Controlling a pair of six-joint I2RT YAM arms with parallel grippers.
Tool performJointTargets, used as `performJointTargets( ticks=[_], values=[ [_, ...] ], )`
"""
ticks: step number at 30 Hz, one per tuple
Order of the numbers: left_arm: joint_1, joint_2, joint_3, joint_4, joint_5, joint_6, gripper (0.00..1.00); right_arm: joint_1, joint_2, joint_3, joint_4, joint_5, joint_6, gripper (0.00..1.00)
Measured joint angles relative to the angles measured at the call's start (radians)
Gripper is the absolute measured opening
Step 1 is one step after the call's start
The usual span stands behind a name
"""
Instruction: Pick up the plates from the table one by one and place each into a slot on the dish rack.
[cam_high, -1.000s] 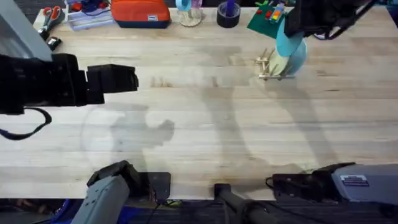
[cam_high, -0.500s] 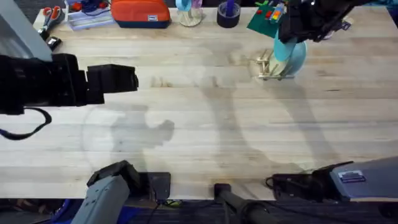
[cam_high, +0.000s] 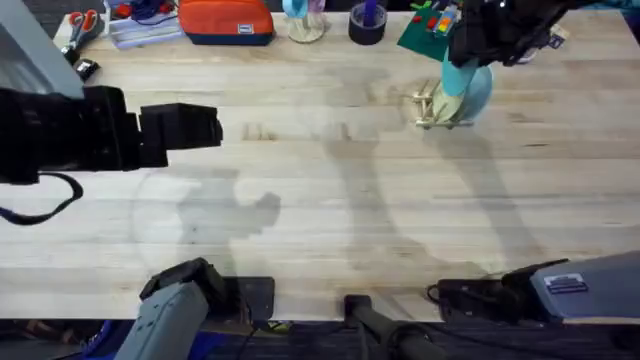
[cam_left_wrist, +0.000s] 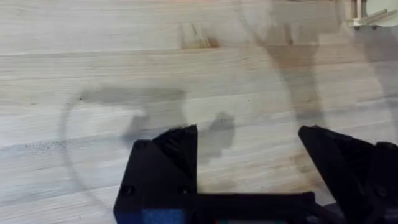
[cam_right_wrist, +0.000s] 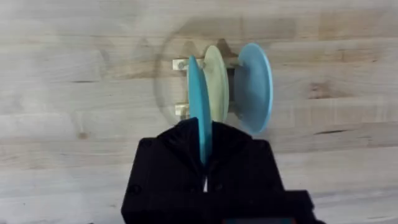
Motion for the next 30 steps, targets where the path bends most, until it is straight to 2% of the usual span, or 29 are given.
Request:
performJointTargets(
  ticks=[24,30],
  values=[
    [0.000,0.000,0.000,0.000,0.000,0.000,0.993,0.000,0.001,0.000,0.037,0.000,0.009,0.028],
    [0.000,0.000,0.000,0.000,0.000,0.000,0.994,0.000,0.043,0.000,0.039,0.000,0.009,0.030]
  ],
)
